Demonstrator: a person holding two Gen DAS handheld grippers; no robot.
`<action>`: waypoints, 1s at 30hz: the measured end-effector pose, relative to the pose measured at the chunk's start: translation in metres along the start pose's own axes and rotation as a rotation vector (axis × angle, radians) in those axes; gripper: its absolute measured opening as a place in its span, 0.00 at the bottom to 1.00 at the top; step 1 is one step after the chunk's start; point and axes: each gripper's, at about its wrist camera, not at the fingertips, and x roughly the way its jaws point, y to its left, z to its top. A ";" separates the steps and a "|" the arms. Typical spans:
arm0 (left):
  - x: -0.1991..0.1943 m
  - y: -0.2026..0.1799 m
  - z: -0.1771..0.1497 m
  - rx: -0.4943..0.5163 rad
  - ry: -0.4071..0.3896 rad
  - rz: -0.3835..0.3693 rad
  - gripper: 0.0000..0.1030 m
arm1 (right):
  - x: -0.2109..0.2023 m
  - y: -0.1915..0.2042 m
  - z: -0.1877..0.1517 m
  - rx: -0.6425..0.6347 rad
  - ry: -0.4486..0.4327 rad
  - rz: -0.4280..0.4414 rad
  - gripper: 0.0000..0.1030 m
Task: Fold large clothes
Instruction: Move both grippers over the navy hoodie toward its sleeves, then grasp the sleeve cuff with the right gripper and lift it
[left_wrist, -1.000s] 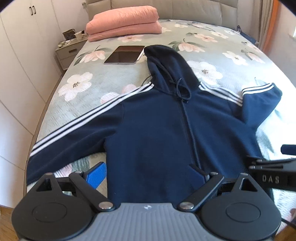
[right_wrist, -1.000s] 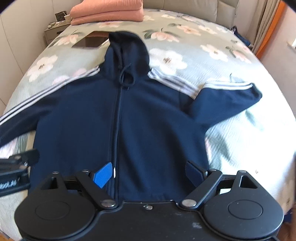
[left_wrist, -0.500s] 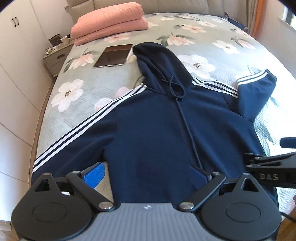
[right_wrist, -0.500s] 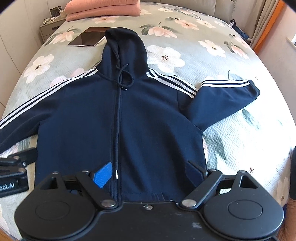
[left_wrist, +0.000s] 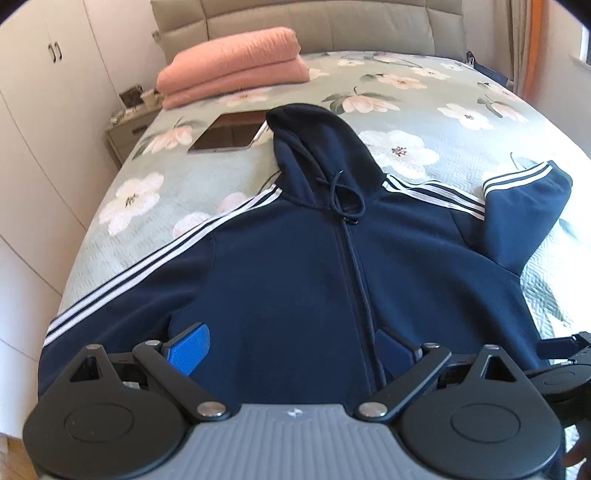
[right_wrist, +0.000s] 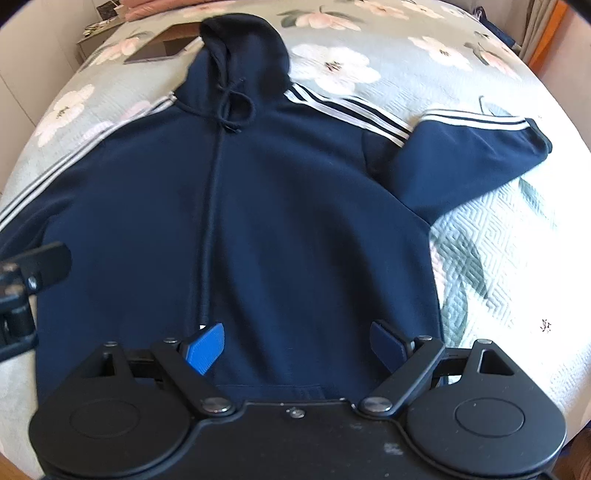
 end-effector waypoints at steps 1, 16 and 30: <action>0.003 -0.004 0.001 0.000 -0.001 0.000 0.95 | 0.004 -0.004 0.000 -0.002 0.005 -0.001 0.99; 0.034 -0.030 0.028 -0.035 0.031 -0.005 0.94 | 0.030 -0.050 0.024 0.034 0.058 0.012 0.99; 0.060 -0.037 0.048 -0.059 0.042 0.027 0.94 | 0.049 -0.064 0.055 0.004 0.045 0.025 0.99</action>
